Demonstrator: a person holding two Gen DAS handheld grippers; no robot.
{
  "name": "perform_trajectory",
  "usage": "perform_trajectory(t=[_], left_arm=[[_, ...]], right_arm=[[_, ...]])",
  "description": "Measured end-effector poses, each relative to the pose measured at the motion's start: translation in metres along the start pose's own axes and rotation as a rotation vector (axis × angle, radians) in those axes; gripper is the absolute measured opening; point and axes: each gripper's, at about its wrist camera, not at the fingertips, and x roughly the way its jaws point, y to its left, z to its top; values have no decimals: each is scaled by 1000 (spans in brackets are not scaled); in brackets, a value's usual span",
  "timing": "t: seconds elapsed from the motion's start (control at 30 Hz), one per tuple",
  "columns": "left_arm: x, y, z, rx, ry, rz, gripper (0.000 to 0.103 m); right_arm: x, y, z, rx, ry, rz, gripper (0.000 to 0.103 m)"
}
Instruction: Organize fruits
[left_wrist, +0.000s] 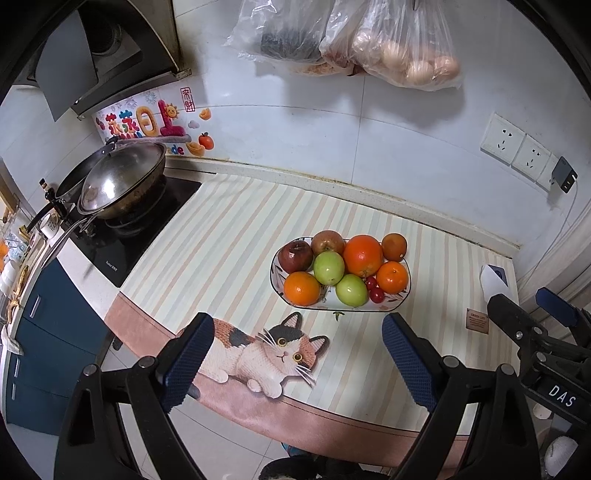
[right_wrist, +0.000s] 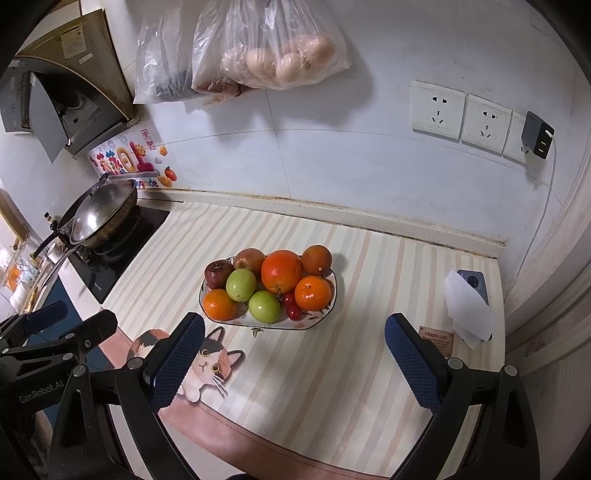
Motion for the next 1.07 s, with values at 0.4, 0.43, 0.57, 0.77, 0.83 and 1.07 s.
perform_trajectory(t=[0.4, 0.43, 0.57, 0.77, 0.83, 1.07], left_arm=[[-6, -5, -3, -7, -7, 2, 93], [-6, -5, -3, -7, -8, 2, 93], [-7, -5, -4, -11, -6, 3, 93], [-8, -4, -4, -14, -7, 8, 93], [-9, -3, -4, -16, -8, 8, 93], [-10, -1, -3, -15, -23, 21, 93]], right_arm=[[-4, 1, -4, -9, -6, 3, 100], [-4, 2, -4, -11, -6, 3, 100], [-4, 1, -3, -14, -2, 8, 100], [-3, 1, -4, -12, 1, 13, 100], [-3, 1, -4, -13, 0, 13, 100], [-3, 1, -4, -12, 0, 14, 100]])
